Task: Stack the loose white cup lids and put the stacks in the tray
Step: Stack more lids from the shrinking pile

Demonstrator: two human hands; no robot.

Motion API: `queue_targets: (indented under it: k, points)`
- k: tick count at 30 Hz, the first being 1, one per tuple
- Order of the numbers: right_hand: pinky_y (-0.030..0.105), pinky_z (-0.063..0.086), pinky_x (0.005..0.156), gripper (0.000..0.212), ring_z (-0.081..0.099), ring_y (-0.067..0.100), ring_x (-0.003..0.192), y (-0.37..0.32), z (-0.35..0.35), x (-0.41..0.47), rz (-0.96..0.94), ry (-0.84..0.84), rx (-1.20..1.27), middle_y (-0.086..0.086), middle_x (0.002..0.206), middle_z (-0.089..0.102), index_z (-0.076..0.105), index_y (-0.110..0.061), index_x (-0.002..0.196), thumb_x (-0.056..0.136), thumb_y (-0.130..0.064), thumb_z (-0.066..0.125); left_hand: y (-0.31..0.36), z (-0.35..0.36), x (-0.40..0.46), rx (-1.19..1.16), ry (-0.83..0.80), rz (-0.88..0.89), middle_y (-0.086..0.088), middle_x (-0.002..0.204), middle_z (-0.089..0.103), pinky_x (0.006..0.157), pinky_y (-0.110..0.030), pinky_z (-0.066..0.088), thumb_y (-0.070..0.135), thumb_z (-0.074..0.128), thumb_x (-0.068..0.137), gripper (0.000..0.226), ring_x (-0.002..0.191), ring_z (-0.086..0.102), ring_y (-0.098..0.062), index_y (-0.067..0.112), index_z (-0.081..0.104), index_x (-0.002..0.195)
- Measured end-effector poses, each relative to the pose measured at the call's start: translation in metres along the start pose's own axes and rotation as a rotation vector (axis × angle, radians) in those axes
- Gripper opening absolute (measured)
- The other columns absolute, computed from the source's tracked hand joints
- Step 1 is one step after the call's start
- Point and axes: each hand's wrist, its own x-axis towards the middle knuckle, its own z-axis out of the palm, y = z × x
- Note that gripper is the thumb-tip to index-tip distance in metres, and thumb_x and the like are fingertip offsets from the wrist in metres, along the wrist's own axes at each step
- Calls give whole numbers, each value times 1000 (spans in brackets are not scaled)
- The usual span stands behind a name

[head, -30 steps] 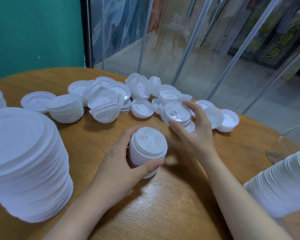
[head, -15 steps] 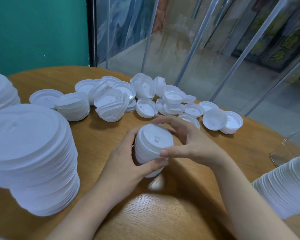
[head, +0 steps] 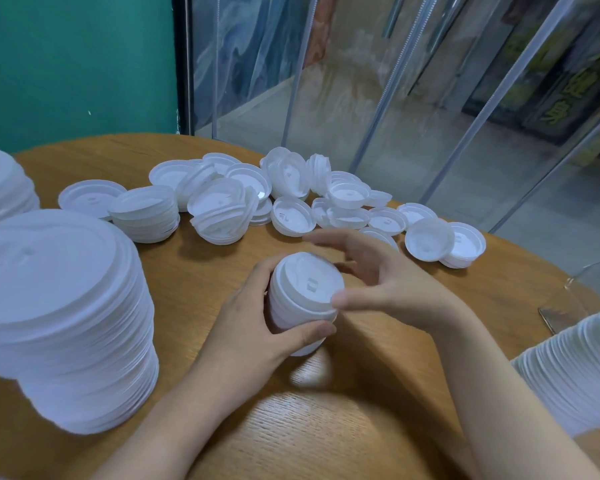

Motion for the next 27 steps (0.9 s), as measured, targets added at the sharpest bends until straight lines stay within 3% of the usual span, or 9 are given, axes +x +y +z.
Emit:
queue_targets:
  k: [3, 5, 6, 10, 20, 23, 27]
  points:
    - [29, 51, 103, 44, 63, 16, 119, 18, -10, 4, 10, 397, 14, -11, 131, 67, 66, -25, 125, 84, -35, 79, -2, 0, 0, -2, -4, -1, 32, 123, 64, 96, -21, 46, 58, 91, 60, 78, 117, 59, 6, 48, 54, 128]
    - [30, 47, 106, 33, 60, 10, 118, 42, -17, 7, 57, 662, -309, -11, 125, 66, 67, -24, 119, 88, -30, 79, -4, 0, 0, 1, -3, -7, 31, 124, 64, 97, -22, 45, 63, 92, 60, 80, 119, 58, 6, 49, 53, 128]
    - [28, 43, 107, 36, 56, 10, 123, 53, -19, 8, 93, 710, -452, -8, 127, 63, 66, -20, 121, 88, -28, 79, -4, 0, 1, 4, -1, -9, 32, 124, 63, 97, -22, 45, 64, 90, 59, 79, 119, 58, 7, 51, 53, 128]
    - [23, 26, 109, 64, 42, 21, 137, 87, -12, 10, 256, 646, -693, 4, 145, 50, 57, -11, 139, 86, -38, 80, -2, 1, 0, 27, 6, -15, 35, 124, 61, 96, -18, 43, 66, 86, 59, 78, 119, 56, 10, 54, 51, 127]
    - [21, 25, 111, 34, 43, 21, 143, 91, -5, 8, 185, 635, -676, 2, 132, 67, 72, -9, 119, 102, -36, 62, 1, 2, 0, 29, -2, -35, 39, 123, 58, 93, -8, 40, 66, 81, 57, 78, 118, 54, 15, 55, 49, 127]
    - [35, 29, 121, 35, 36, 21, 149, 93, -4, 9, 168, 604, -675, -1, 139, 64, 70, -13, 125, 103, -37, 59, 2, 2, -1, 30, -4, -32, 39, 123, 59, 92, -10, 40, 65, 81, 58, 75, 117, 54, 14, 56, 49, 125]
    - [34, 41, 107, 23, 49, 16, 133, 95, -3, 7, 122, 644, -588, -3, 135, 59, 73, -19, 117, 98, -31, 66, 2, 2, -1, 29, -4, -25, 37, 123, 60, 92, -11, 41, 65, 82, 58, 73, 117, 56, 12, 56, 50, 123]
